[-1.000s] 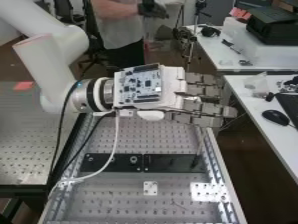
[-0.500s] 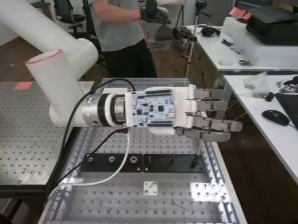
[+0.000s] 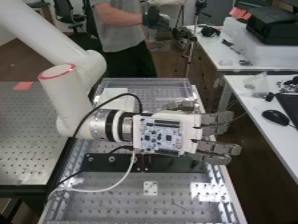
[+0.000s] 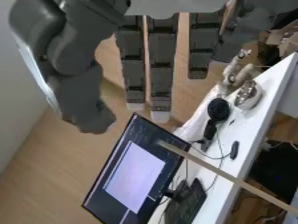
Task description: Grab the chopstick and place it in the clear container
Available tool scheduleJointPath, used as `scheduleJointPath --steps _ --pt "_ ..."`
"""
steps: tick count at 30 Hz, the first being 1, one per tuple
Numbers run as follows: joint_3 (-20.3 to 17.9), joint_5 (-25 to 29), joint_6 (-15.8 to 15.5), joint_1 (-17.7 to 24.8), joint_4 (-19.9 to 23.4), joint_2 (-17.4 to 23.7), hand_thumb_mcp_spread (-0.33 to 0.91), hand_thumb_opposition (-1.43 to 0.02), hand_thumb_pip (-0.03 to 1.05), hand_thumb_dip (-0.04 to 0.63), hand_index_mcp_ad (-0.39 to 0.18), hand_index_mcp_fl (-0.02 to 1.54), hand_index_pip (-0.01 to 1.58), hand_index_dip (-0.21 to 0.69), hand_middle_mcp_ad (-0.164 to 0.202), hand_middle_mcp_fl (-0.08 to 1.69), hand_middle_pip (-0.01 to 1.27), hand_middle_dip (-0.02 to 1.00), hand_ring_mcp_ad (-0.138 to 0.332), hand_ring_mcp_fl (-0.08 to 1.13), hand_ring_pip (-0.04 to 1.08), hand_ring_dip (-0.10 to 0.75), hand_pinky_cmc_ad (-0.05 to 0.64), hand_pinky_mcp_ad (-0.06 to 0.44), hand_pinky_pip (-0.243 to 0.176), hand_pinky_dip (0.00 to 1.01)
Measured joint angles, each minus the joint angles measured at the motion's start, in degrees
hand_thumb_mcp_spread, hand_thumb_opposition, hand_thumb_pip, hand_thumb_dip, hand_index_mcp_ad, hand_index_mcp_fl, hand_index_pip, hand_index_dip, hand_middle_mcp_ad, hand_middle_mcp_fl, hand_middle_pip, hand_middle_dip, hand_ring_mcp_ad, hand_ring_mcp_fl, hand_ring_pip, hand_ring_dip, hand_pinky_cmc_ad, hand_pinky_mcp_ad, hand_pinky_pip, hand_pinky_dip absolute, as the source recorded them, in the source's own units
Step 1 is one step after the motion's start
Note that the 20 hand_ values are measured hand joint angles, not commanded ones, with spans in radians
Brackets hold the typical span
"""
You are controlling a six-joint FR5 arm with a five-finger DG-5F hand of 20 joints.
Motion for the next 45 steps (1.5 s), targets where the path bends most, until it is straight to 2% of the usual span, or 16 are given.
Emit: scheduleJointPath --steps 5,16,23,25,30,36,38,39,45 --pt "1.1 0.4 1.0 -0.2 -1.2 -1.4 0.40 -0.82 0.72 0.380 0.005 0.44 0.39 0.251 0.072 0.54 0.33 0.59 0.180 0.21 0.09 0.215 0.250 0.147 -0.120 0.27" --pt "2.3 1.0 2.8 -0.3 -2.7 -3.4 0.43 -0.82 0.71 0.380 -0.010 0.53 0.54 0.251 0.073 0.58 0.39 0.59 0.176 0.23 0.09 0.213 0.246 0.147 -0.098 0.24" --pt "3.1 -0.6 6.0 -0.5 -3.4 -4.6 0.43 -0.82 0.71 0.380 -0.012 0.56 0.56 0.232 0.072 0.60 0.41 0.59 0.176 0.25 0.09 0.215 0.250 0.148 -0.099 0.24" --pt "3.4 -1.2 6.7 -0.6 -3.8 -4.9 0.43 -0.82 0.71 0.380 -0.012 0.55 0.56 0.236 0.075 0.61 0.41 0.59 0.176 0.26 0.09 0.215 0.250 0.150 -0.087 0.23" --pt "4.9 -3.4 8.1 -0.7 -6.0 -5.9 0.43 -0.82 0.71 0.380 -0.012 0.56 0.57 0.236 0.075 0.61 0.41 0.59 0.178 0.27 0.09 0.215 0.250 0.147 -0.082 0.22" --pt "5.7 -3.8 8.5 -0.8 -7.1 -6.3 0.43 -0.82 0.69 0.384 -0.012 0.59 0.56 0.236 0.075 0.63 0.41 0.59 0.176 0.29 0.09 0.216 0.250 0.147 -0.084 0.21" --pt "5.8 -3.7 8.4 -0.8 -7.2 -6.3 0.43 -0.82 0.69 0.384 -0.012 0.61 0.56 0.236 0.072 0.65 0.43 0.59 0.178 0.30 0.09 0.220 0.250 0.147 -0.080 0.21" --pt "5.8 -3.6 8.3 -0.8 -7.2 -6.3 0.43 -0.82 0.69 0.384 -0.012 0.61 0.56 0.236 0.075 0.67 0.43 0.59 0.176 0.31 0.09 0.232 0.250 0.157 -0.065 0.21" --pt "5.8 -2.2 8.4 -0.9 -6.7 -6.1 0.44 -0.82 0.66 0.386 -0.024 0.65 0.57 0.236 0.073 0.69 0.44 0.59 0.182 0.33 0.09 0.248 0.244 0.161 -0.058 0.20"
